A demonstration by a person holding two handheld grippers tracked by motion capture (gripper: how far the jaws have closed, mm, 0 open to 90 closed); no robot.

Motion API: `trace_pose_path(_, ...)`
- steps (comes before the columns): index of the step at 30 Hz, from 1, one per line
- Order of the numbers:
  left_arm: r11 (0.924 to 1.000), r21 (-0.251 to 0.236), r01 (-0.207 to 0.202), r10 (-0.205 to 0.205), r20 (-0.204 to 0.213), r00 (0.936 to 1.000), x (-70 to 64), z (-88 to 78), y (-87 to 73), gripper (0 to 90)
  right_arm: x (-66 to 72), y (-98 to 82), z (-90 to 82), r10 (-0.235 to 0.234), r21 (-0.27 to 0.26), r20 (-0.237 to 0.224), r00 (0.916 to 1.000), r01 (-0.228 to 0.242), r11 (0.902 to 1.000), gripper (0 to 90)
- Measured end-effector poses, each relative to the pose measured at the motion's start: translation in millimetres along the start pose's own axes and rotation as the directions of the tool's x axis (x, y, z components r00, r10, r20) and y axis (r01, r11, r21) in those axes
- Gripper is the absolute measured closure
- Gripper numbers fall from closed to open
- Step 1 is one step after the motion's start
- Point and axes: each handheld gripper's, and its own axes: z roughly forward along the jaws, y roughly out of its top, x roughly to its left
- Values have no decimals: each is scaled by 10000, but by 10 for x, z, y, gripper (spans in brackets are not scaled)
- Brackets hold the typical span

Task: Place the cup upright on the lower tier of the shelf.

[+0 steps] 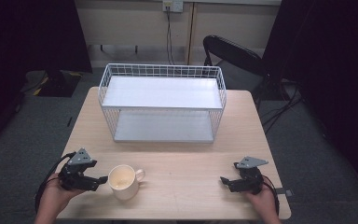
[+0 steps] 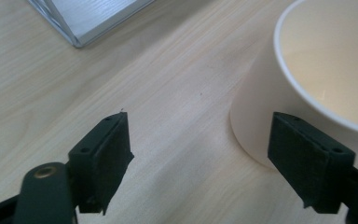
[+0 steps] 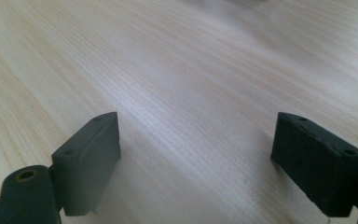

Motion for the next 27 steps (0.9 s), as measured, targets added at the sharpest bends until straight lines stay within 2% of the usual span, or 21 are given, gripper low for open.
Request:
trace_pose_path(8,10000,-38,-35,35,-7,10000,16,-50,44,221,-1,0,0,-10,-5,3,10000,10,10000,147)
trace_pose_path(17,9998,-108,139,-140,-84,9999,60,-92,70,220,0,0,0,0,2,4,10000,0,10000,147)
trace_pose_path(27,9981,-551,291,-296,-68,9995,81,-221,163,222,1,0,0,-1,0,6,10000,1,10000,148)
